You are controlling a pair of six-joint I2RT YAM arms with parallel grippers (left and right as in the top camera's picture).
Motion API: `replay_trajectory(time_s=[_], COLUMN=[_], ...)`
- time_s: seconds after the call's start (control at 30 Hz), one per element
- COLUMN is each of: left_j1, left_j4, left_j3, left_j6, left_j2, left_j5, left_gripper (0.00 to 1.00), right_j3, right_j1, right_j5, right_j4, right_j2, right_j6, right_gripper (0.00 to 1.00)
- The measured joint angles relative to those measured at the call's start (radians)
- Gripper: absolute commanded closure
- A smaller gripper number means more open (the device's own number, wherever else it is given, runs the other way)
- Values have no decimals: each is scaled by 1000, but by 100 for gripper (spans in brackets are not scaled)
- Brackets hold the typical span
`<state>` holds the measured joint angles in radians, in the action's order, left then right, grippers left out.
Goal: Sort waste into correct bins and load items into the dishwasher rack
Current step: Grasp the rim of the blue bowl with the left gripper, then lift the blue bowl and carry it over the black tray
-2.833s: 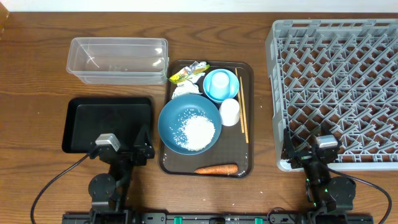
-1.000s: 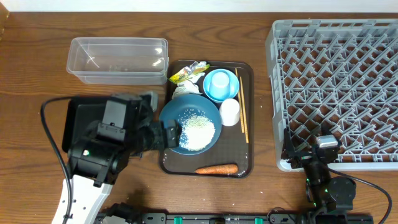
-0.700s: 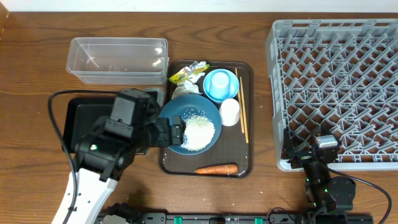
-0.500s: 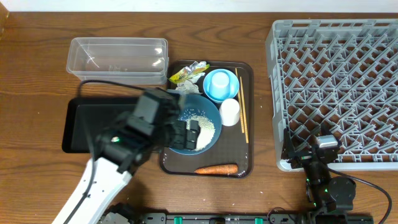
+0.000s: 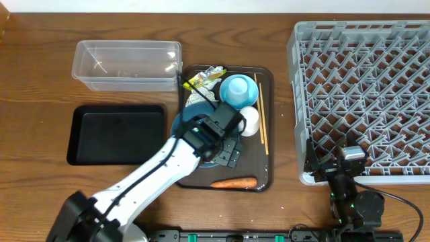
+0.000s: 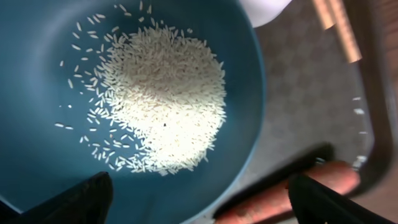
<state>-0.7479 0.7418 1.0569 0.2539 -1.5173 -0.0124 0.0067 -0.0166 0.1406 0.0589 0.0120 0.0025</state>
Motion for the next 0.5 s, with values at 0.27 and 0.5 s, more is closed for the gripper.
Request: replay_trajectory(time_s=[0.27, 0.5], left_j1=[-78, -102], left_j4=[-28, -66], left_j3=[0, 0], left_j6=[-8, -11], left_j2=[-74, -149], left_j5=[111, 132], left_gripper=[16, 25], right_j3=[0, 0], right_j1=[0, 0], right_j5=[0, 0], right_j4=[0, 0], right_j2=[0, 0], right_j6=[0, 0], right_gripper=[1, 1])
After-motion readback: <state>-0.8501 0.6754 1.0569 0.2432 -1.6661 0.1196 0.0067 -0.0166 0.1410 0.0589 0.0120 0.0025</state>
